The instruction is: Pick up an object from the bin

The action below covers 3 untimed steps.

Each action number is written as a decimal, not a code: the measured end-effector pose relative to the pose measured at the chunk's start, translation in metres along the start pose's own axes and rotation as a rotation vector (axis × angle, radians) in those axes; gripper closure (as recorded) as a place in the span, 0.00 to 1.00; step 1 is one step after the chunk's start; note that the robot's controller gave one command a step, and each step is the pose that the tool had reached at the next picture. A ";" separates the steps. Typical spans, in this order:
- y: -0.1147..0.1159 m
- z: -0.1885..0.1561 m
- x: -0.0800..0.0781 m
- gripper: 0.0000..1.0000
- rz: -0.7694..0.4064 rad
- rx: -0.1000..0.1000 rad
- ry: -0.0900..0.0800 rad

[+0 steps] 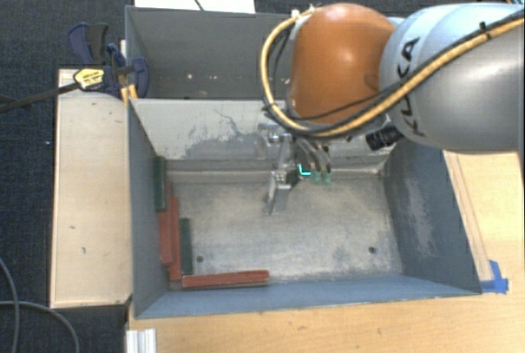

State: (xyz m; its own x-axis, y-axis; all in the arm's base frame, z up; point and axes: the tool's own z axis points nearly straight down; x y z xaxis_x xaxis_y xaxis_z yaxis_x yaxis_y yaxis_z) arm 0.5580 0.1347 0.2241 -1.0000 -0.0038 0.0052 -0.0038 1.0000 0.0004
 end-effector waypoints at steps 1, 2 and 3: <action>0.055 0.084 -0.022 0.00 -0.404 0.000 -0.002; -0.031 0.140 -0.017 0.00 -0.414 0.004 -0.001; -0.097 0.154 -0.025 0.00 -0.609 0.004 -0.004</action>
Offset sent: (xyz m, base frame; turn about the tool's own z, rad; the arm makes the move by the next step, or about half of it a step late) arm 0.0217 0.0545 -0.0829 -0.4033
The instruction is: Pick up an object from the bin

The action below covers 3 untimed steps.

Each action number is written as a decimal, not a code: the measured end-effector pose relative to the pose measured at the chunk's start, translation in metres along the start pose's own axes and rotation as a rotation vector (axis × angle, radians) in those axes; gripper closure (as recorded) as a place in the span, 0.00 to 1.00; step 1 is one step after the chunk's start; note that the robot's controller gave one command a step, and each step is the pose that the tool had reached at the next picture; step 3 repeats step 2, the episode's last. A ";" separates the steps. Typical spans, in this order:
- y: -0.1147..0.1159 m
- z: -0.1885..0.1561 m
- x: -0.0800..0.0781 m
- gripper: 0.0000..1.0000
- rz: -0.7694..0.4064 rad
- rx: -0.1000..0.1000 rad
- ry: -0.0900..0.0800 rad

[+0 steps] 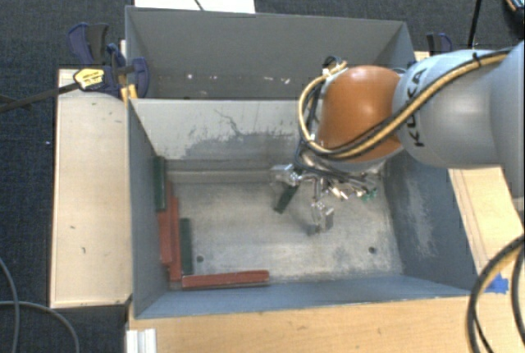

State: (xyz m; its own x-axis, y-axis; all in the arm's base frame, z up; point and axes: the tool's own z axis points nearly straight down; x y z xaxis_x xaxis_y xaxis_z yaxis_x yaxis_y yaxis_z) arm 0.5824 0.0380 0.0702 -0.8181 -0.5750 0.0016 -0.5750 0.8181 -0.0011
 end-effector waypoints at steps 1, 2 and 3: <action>0.002 0.000 -0.001 1.00 0.004 -0.003 -0.001; 0.017 -0.138 0.018 1.00 -0.011 0.004 -0.011; 0.017 -0.138 0.018 1.00 -0.011 0.004 -0.011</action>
Offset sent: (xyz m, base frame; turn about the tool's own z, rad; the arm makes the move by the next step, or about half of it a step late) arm 0.0000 0.0000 0.0000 0.0000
